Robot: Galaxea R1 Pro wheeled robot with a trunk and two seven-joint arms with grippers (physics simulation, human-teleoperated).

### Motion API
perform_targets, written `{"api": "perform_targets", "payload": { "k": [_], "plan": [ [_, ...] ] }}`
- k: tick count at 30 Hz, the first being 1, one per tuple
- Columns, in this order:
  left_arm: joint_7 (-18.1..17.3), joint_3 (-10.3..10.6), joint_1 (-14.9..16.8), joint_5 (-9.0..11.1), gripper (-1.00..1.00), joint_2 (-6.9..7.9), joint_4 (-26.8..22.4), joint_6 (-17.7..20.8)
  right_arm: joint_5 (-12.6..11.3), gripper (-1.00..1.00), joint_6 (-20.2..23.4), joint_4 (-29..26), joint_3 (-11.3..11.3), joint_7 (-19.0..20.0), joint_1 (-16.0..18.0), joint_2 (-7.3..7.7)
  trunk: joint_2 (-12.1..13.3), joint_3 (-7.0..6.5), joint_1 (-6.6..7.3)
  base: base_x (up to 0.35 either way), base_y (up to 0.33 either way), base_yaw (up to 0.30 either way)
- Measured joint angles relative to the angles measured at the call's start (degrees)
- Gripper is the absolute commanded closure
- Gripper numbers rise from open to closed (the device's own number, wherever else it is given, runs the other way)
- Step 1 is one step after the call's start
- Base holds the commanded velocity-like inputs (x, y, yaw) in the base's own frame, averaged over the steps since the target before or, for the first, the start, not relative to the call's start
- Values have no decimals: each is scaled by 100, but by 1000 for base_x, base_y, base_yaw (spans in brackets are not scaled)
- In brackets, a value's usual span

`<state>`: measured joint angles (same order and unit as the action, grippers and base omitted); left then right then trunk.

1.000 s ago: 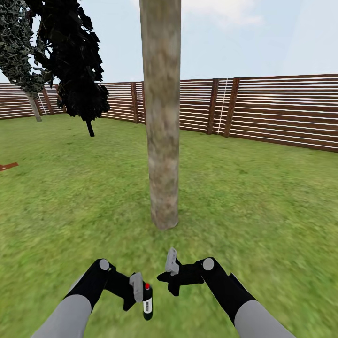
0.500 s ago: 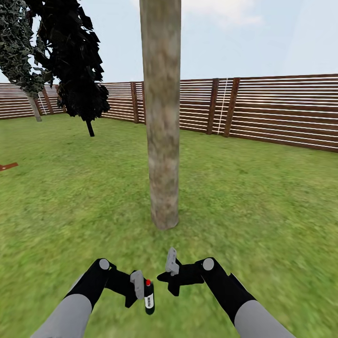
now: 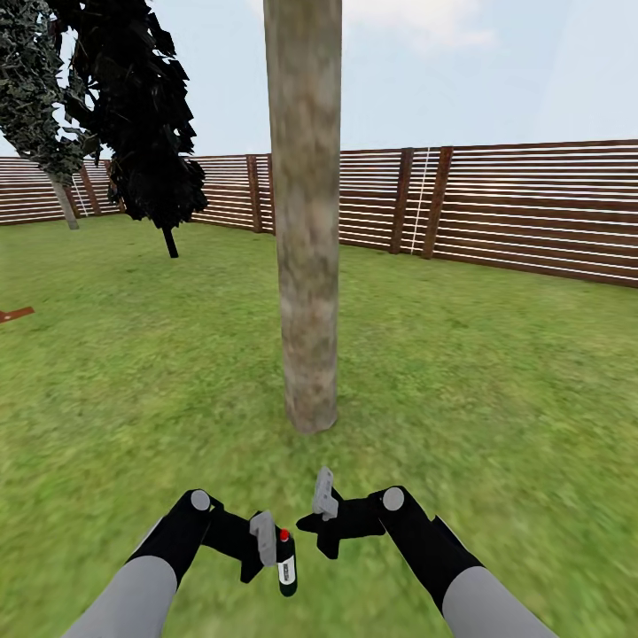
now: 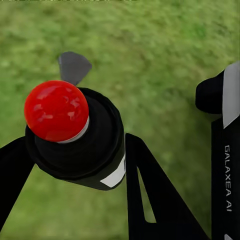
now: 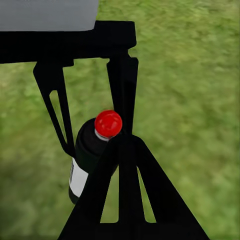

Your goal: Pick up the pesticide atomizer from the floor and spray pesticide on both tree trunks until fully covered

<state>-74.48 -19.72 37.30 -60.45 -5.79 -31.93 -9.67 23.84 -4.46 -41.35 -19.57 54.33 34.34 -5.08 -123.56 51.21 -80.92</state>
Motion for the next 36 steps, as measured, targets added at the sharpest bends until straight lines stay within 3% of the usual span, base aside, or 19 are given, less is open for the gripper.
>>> {"api": "perform_targets", "payload": {
  "k": [12,16,19,36],
  "plan": [
    [-2,0,2,11,100,-60,-1,-2,0,100,0,8,0,0,0,0,0,0,0,0,0,0],
    [-5,0,0,229,100,-59,0,-1,0,100,0,8,0,0,0,0,0,0,0,0,0,0],
    [-6,0,0,278,100,-55,7,-1,0,100,0,9,0,0,0,0,0,0,0,0,0,0],
    [-6,0,-9,292,100,-61,26,-10,0,100,-1,9,9,0,0,9,0,0,0,0,0,0]
  ]
}}
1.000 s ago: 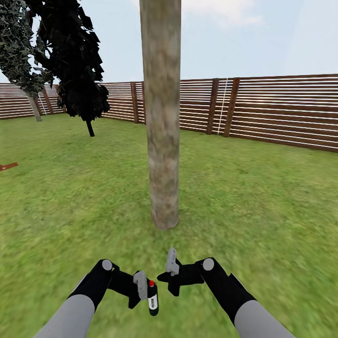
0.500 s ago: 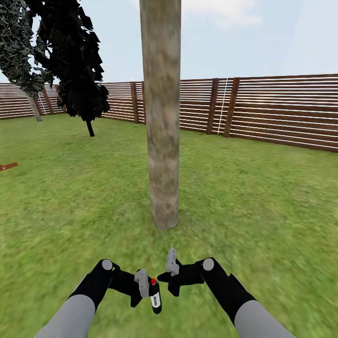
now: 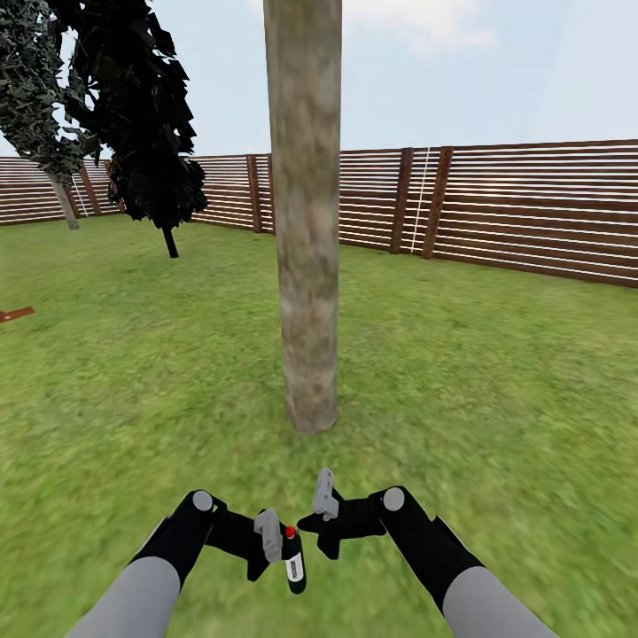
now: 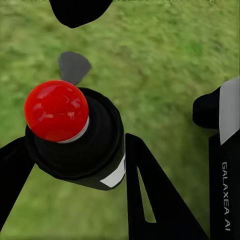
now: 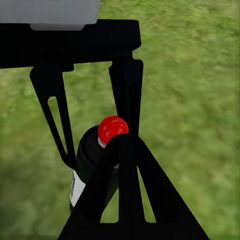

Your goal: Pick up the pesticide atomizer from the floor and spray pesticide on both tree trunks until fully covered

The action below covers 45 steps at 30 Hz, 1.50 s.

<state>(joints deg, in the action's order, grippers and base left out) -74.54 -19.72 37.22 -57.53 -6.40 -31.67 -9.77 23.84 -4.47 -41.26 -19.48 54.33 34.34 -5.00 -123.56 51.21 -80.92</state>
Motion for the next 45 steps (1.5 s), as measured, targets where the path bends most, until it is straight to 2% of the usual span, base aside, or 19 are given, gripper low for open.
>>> {"api": "perform_targets", "payload": {
  "k": [21,27,37,40,42,44,45],
  "plan": [
    [0,0,0,9,100,-26,0,1,3,100,-7,15,0,-8,0,0,0,0,0,0,0,0],
    [0,0,7,9,100,-75,0,2,8,100,-7,17,0,-9,0,0,0,0,0,0,0,0],
    [0,0,1,2,100,-55,0,8,8,100,-7,17,0,-8,0,9,0,0,0,0,0,0],
    [1,17,-23,-9,100,16,4,9,2,100,-7,17,0,-9,0,9,0,0,0,0,0,0],
    [4,32,-33,-38,100,151,1,5,0,100,-7,17,-6,-6,0,9,0,0,0,0,0,0],
    [4,44,-50,-66,100,442,1,5,0,100,-7,18,-8,-5,-1,9,0,0,0,0,0,0],
    [2,43,-62,-84,100,652,-2,4,0,100,-2,17,-9,-2,-1,9,0,0,0,0,0,0]
  ]
}}
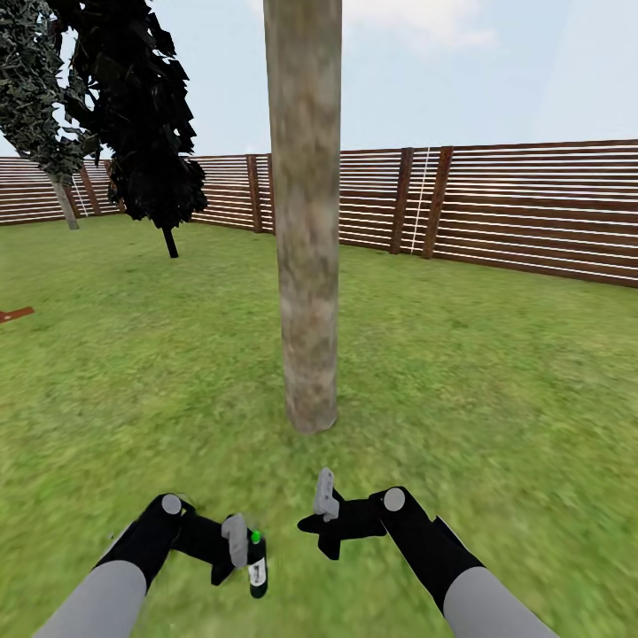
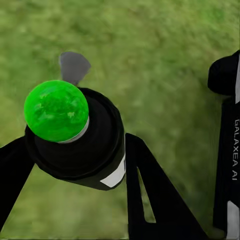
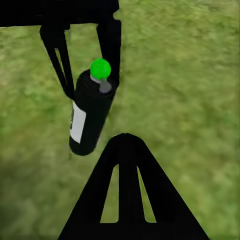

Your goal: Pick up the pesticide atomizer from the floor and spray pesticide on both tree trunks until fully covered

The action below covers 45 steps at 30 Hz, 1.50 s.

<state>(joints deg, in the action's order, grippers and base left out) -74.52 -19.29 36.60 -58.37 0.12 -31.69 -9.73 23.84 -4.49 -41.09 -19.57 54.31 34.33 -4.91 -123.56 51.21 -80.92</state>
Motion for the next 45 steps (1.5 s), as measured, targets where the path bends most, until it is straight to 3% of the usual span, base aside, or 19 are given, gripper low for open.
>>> {"api": "perform_targets", "payload": {
  "k": [1,2,6,9,11,12,13,14,16,18,20,25,30,32,33,36,37,39,45],
  "plan": [
    [-2,2,-4,-7,100,179,0,1,0,100,2,0,0,1,-1,0,0,0,0,0,0,0],
    [-1,3,-6,-6,100,405,0,-1,0,-100,3,0,0,2,0,3,0,0,0,0,0,0],
    [357,-5,-158,7,100,1083,0,1,0,-100,-4,7,3,2,-3,49,0,0,0,0,0,0],
    [1125,-66,-221,23,100,1245,4,52,9,-100,-9,101,10,-52,-12,169,0,0,0,0,0,0],
    [2214,-104,-254,56,100,1253,89,99,-6,-100,-15,550,32,-399,-18,461,0,0,0,0,0,0],
    [2889,-182,-273,73,100,1244,256,109,-19,-100,-22,920,68,-777,-23,588,0,1,-1,0,0,0],
    [3683,-445,-282,127,100,1209,566,116,-59,-100,-34,1488,79,-1433,-26,717,0,1,-1,0,0,0],
    [4183,-663,-286,198,100,1189,785,116,-122,-100,-58,1897,78,-1881,-27,778,0,1,0,0,0,0],
    [5387,-1375,-294,552,100,1147,1461,118,-547,-100,-440,2949,52,-3308,-36,853,0,2,-1,0,0,0],
    [6083,-1723,-297,966,100,1054,1881,117,-1057,-100,-1184,3564,57,-4662,-87,864,0,1,0,0,0,0],
    [6489,-1821,-292,1308,100,832,2005,222,-1487,-100,-1666,3830,79,-5650,-222,855,0,1,0,0,0,0],
    [6740,-1861,-288,1886,100,460,2013,1301,-2683,-100,-2041,3930,130,-6211,-461,831,0,0,0,0,0,0],
    [6744,-1817,-239,1945,100,244,2001,1495,-2869,-100,-2173,3932,141,-6256,-510,871,0,0,3,230,-48,0],
    [6735,-1815,-193,1950,100,172,2000,1833,-2952,-100,-2186,3927,154,-6268,-557,876,0,0,3,293,-145,0],
    [6734,-1812,-142,1964,100,96,1993,2025,-3157,-100,-2188,3926,200,-6272,-572,877,0,0,3,293,-160,0],
    [6751,-1805,32,1958,100,-116,1970,2262,-4114,-100,-2321,3933,344,-6255,-585,981,0,0,3,288,-177,0],
    [6752,-1804,51,1951,100,-133,1969,2279,-4238,-100,-2371,3934,346,-6249,-586,1026,0,0,3,285,-192,0],
    [6754,-1798,75,1946,100,-156,1964,2299,-4393,-100,-2446,3935,353,-6234,-587,1090,0,0,3,285,-197,0],
    [6753,-1752,67,1928,100,-149,1962,2300,-4447,-100,-2468,3941,345,-6237,-588,1082,0,0,3,306,-131,-90]
  ]
}}
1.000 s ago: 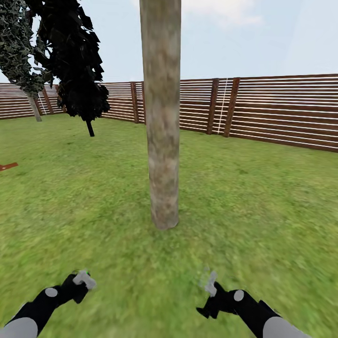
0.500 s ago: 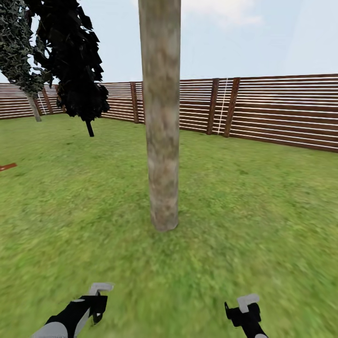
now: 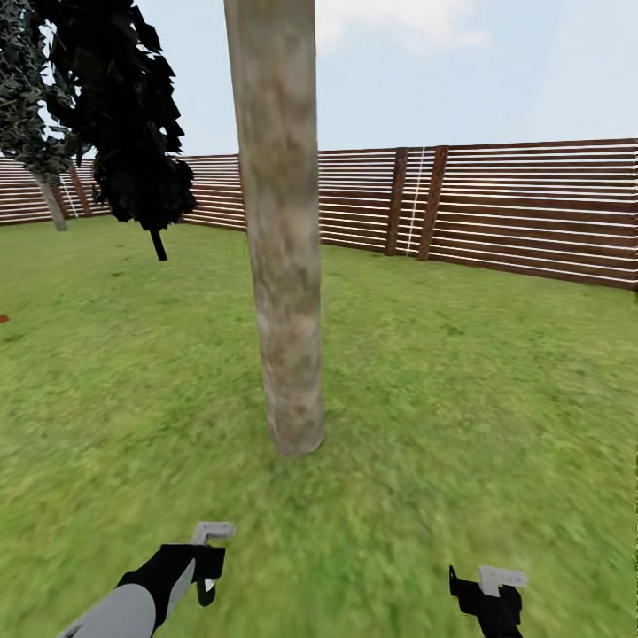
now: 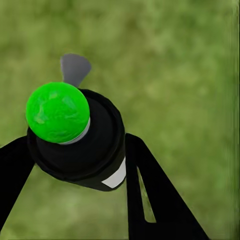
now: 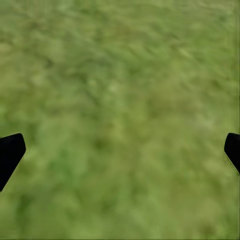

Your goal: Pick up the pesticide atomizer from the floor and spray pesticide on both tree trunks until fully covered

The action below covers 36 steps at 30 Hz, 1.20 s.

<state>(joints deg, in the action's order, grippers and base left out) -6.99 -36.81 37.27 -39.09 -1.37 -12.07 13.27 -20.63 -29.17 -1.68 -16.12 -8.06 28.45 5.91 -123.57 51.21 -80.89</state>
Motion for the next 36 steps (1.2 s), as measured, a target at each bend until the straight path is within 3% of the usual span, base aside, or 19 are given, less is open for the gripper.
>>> {"api": "perform_targets", "payload": {
  "k": [12,17,33,34,36],
  "plan": [
    [4,-7,-13,17,100,6,2,-29,-6,-100,-2,1,6,-3,-9,14,0,0,0,338,-3,-283],
    [3,-5,-27,16,100,3,7,-65,-7,-100,-4,3,9,-3,-8,15,0,0,0,292,-91,-99],
    [11,-7,16,18,100,-11,-8,-95,-2,-100,-2,6,2,1,-8,15,0,-20,-4,-86,-27,-75],
    [10,-6,65,25,100,-20,-14,-90,2,-100,-1,8,1,8,-8,15,0,-20,-3,-2,0,-5],
    [-3,-4,460,52,100,-86,-53,-21,14,-100,0,10,1,14,-8,15,0,-21,-3,0,0,-1]
  ]
}}
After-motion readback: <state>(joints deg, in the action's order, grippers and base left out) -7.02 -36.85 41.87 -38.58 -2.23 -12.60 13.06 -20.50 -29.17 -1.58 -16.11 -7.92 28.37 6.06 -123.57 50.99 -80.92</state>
